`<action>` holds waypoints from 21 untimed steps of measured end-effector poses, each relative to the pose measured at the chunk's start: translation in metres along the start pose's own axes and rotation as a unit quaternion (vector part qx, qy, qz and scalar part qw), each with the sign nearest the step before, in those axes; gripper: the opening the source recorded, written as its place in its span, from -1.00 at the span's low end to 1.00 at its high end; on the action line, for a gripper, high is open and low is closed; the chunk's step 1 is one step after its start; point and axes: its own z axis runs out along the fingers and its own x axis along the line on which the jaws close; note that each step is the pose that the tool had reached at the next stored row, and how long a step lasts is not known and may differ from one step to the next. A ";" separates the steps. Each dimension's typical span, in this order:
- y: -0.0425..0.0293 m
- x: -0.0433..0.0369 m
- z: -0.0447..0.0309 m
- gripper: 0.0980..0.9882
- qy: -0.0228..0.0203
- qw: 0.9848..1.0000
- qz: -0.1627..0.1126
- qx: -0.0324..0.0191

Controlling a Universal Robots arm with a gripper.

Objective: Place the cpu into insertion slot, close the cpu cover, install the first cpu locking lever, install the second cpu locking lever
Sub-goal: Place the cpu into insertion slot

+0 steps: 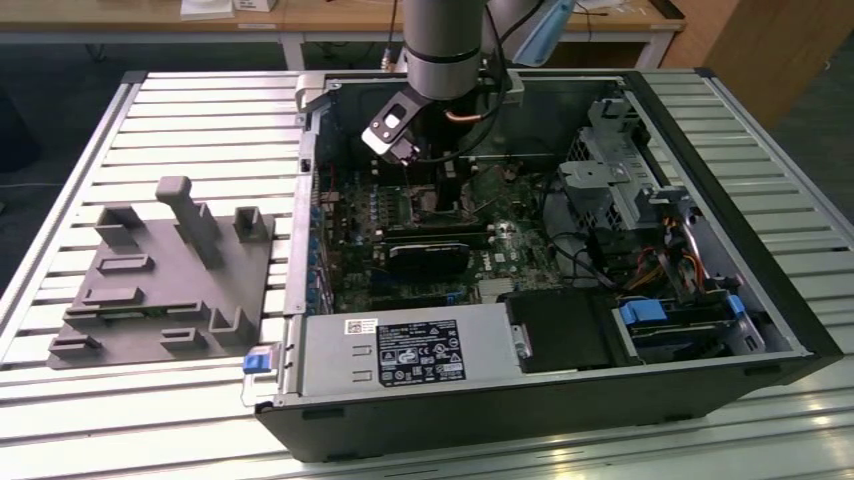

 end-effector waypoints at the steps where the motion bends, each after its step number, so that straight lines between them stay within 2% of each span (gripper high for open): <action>1: 0.0001 0.0000 -0.0002 -0.03 0.000 1.000 0.000 0.000; 2: 0.0001 -0.0004 -0.0002 -0.03 0.000 1.000 0.000 0.000; 4: 0.0000 -0.0022 -0.0003 -0.30 0.000 1.000 0.000 0.000; 6: 0.0005 -0.0040 -0.0003 -0.30 0.000 1.000 0.000 0.001; 9: 0.0033 -0.0046 -0.0002 -0.69 0.000 1.000 0.000 0.003; 10: 0.0037 -0.0047 -0.0001 -0.69 0.000 1.000 0.001 0.003; 12: 0.0037 -0.0047 -0.0004 -0.96 0.000 1.000 0.001 0.004; 21: 0.0038 -0.0048 -0.0019 -0.98 0.000 1.000 0.001 0.004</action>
